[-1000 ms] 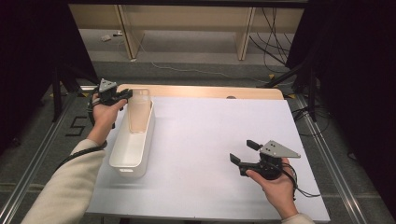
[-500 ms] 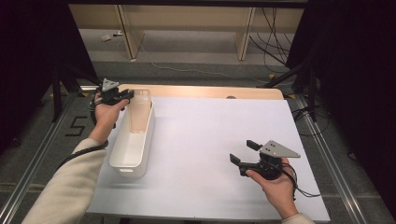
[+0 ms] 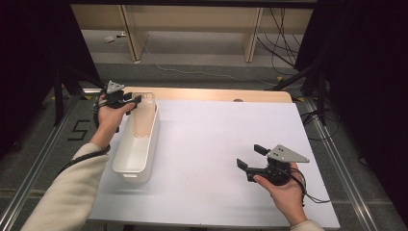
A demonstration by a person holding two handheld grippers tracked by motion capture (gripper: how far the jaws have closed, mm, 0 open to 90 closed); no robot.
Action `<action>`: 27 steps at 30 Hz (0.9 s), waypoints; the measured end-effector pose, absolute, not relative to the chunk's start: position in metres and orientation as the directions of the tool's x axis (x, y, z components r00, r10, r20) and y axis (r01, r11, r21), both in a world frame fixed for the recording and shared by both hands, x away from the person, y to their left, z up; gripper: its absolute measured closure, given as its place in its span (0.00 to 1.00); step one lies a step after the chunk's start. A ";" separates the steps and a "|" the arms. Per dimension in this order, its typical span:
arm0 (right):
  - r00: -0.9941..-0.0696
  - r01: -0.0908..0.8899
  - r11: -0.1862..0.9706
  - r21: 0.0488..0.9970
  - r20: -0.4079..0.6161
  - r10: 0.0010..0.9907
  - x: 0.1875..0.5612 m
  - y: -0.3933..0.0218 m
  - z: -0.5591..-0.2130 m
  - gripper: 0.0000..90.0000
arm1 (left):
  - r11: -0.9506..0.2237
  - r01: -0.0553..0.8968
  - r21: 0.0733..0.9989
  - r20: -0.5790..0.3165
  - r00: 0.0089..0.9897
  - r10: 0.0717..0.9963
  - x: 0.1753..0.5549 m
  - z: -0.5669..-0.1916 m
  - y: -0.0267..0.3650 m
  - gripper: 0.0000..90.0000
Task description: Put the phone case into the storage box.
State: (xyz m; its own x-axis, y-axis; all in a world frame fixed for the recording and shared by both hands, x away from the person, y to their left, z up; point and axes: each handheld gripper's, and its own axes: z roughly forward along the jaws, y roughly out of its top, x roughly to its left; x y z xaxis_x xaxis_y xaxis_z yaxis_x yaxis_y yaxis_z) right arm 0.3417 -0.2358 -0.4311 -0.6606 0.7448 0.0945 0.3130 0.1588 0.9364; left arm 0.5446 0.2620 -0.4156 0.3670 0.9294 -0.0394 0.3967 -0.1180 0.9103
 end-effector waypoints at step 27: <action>-0.660 0.315 0.162 0.935 0.094 0.745 0.342 -0.237 -0.431 0.19 | -0.081 0.472 0.878 -0.044 0.247 0.968 0.543 -0.415 0.265 0.99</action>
